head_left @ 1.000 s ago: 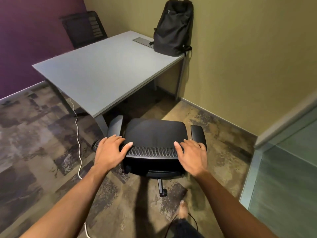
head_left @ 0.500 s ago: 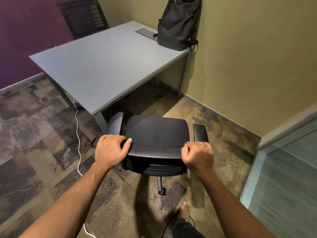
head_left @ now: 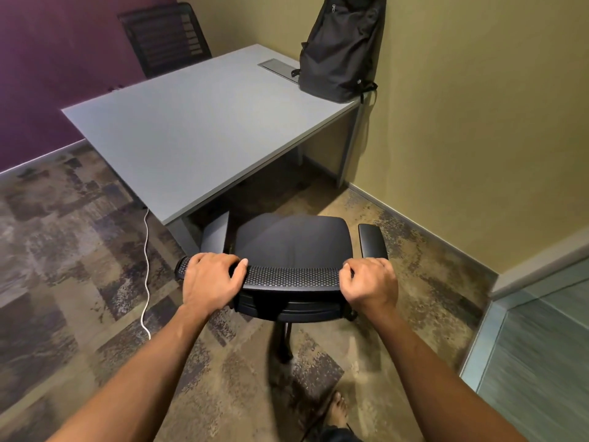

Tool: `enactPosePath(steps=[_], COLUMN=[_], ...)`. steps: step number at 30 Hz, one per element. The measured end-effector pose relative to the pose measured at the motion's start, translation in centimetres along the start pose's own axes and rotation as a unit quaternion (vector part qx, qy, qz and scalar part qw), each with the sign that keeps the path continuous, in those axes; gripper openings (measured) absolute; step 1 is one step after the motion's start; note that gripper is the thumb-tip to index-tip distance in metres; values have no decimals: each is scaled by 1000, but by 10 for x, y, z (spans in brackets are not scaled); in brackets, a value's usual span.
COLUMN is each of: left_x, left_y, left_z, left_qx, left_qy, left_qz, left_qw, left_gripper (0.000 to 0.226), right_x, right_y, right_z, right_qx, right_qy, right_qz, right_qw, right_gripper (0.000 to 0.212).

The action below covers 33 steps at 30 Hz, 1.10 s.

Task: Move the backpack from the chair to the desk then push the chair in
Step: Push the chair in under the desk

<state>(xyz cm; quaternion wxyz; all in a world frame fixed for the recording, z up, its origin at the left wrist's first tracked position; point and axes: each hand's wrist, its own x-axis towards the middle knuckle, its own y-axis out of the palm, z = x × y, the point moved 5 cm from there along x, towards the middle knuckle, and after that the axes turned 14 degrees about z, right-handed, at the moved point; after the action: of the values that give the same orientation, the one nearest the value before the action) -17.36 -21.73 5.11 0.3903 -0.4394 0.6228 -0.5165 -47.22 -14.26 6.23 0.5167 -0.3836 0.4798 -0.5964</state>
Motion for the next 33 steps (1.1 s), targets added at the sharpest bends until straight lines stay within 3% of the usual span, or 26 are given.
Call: enactPosePath(steps=[8,23,33], left_x=[51,144,204], left_y=[4,10,10], left_z=[-27,-88,-116], left_qx=[-3,-47,-48], left_qy=[-41,-119,-162], left_qz=[-1,-23,-38], left_qw=[999,992,985], left_gripper=[47,43,38], right_x=[74,208,293], right_y=[-4,-23,-35], right_z=[-34,-98,-124], right_qx=[-37,-21,-67], right_qy=[-10,-92,-132], right_qz=[42,28,21], right_qw=[998,995,989], right_gripper=[39,47,38])
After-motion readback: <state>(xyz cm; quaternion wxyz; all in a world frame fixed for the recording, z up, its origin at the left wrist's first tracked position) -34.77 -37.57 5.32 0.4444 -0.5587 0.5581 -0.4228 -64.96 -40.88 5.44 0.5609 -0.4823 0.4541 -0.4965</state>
